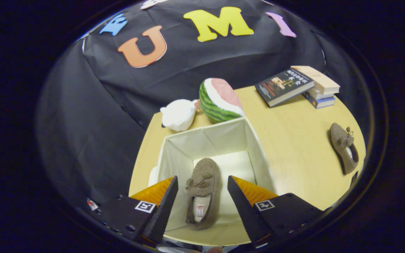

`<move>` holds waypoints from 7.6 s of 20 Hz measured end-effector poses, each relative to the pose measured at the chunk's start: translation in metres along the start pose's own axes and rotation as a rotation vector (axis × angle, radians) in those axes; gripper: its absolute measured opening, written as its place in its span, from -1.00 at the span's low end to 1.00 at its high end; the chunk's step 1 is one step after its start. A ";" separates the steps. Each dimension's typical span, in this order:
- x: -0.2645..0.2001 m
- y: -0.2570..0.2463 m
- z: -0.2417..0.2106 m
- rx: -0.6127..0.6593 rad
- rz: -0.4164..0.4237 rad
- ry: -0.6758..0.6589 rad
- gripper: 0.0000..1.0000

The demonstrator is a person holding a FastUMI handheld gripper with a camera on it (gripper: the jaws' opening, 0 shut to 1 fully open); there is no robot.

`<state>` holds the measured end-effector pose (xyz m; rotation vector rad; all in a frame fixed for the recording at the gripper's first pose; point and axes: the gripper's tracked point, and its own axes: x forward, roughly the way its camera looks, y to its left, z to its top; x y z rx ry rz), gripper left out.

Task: Open the storage box then place both shoes into the box .Put the left shoe in first, then the right shoe, with the right side of both shoes facing outward in a uniform manner.

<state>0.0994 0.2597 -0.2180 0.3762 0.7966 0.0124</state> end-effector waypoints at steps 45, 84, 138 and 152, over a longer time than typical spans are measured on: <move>-0.006 -0.506 -0.008 -0.109 -0.221 0.198 -0.99; 0.014 -0.052 -0.026 0.154 -0.108 0.103 -1.00; -0.239 -0.036 0.147 -0.254 -0.059 -0.587 0.92; -0.303 -0.062 0.131 -0.277 -0.032 -0.654 0.92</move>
